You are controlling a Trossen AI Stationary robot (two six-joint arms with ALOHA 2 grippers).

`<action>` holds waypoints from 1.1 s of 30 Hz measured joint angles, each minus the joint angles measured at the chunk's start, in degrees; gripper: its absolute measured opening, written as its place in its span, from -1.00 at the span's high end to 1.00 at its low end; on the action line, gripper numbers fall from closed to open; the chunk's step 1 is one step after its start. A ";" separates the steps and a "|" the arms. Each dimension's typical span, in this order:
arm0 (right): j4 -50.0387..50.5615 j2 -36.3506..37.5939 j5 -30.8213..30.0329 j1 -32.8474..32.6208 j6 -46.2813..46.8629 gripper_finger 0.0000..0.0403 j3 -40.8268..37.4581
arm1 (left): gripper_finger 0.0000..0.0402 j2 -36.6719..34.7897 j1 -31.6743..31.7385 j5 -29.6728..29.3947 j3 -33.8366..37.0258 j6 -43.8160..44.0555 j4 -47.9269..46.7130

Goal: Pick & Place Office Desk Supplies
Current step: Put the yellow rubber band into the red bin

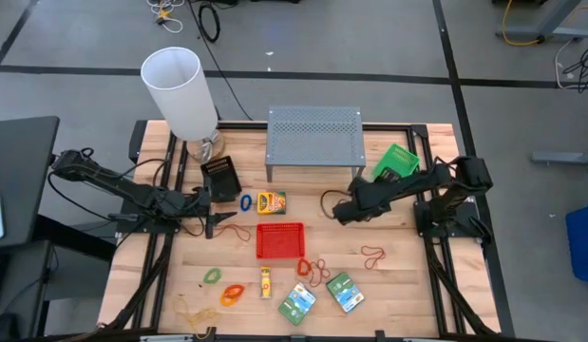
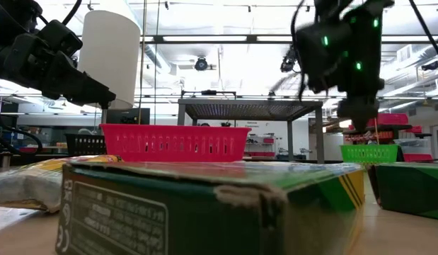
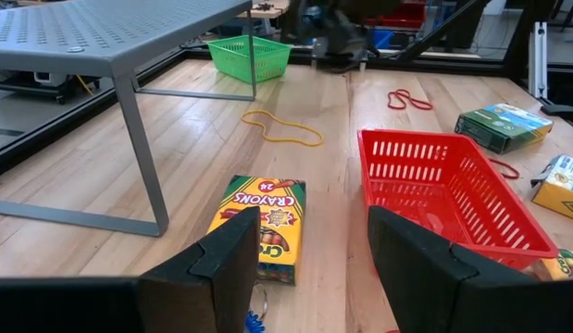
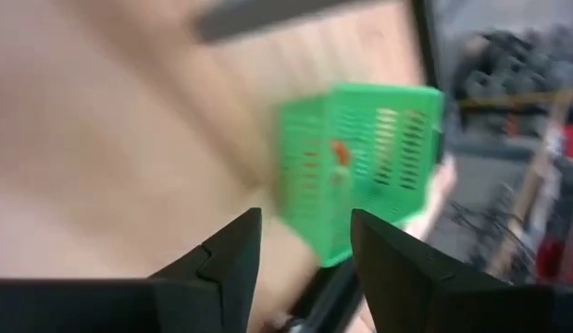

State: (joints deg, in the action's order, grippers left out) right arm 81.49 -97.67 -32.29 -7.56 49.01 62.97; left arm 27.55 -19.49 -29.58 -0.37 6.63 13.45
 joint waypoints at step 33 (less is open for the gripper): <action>-41.82 -3.69 22.92 -3.66 -41.85 0.14 5.90 | -0.03 0.36 0.00 0.07 0.01 0.31 0.10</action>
State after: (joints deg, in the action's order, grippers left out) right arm 39.67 -101.36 -9.37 -11.23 7.16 68.87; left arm 27.91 -19.49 -29.52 -0.36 6.94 13.55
